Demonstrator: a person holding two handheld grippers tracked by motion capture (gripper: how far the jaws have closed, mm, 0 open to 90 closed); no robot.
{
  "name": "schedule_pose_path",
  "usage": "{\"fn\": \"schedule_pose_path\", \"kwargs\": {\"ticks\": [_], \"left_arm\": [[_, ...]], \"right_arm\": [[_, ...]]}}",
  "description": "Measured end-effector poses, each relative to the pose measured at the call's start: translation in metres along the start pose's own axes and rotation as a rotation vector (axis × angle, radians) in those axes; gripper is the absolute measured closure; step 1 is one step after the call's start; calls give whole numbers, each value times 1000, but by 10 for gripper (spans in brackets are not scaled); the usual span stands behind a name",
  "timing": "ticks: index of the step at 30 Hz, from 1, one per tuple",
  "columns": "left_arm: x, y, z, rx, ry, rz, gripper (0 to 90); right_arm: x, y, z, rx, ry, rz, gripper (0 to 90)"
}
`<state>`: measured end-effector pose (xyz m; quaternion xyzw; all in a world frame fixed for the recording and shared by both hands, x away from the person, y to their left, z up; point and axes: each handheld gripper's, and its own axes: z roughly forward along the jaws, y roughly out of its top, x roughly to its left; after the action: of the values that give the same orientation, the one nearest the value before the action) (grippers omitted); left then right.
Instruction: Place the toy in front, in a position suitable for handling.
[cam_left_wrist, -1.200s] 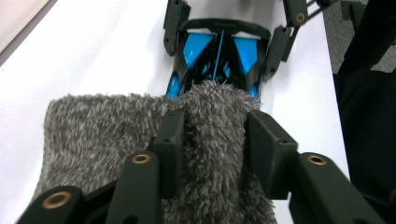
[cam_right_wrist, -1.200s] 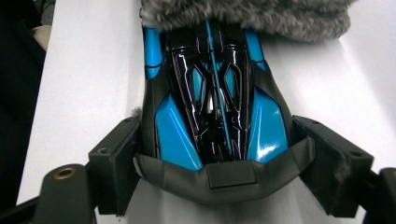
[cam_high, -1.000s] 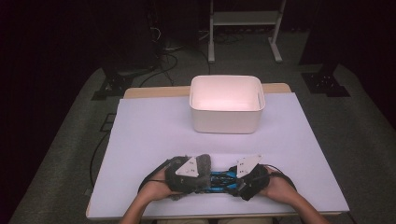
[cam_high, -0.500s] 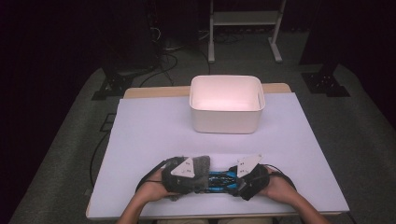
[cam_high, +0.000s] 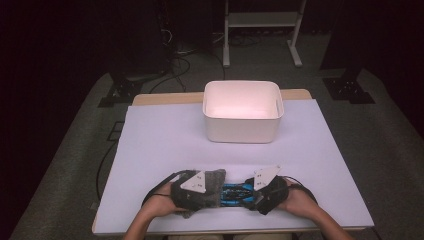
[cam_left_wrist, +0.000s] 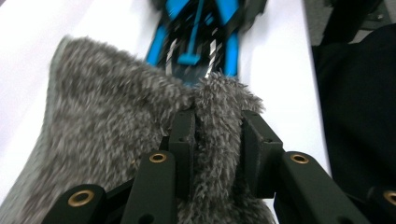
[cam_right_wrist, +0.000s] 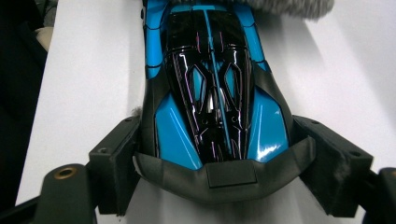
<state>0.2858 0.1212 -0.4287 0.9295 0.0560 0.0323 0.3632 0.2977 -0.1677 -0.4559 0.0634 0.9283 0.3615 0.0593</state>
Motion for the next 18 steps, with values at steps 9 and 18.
{"fn": "schedule_pose_path", "kwargs": {"ticks": [9, 18], "left_arm": [[7, 1, 0, -17, 11, -49, 715], [4, 32, 21, -43, -32, 9, 715]], "right_arm": [[-1, -1, 0, -3, 11, 9, 206], [-2, -3, 1, -17, 22, 24, 209]]}}
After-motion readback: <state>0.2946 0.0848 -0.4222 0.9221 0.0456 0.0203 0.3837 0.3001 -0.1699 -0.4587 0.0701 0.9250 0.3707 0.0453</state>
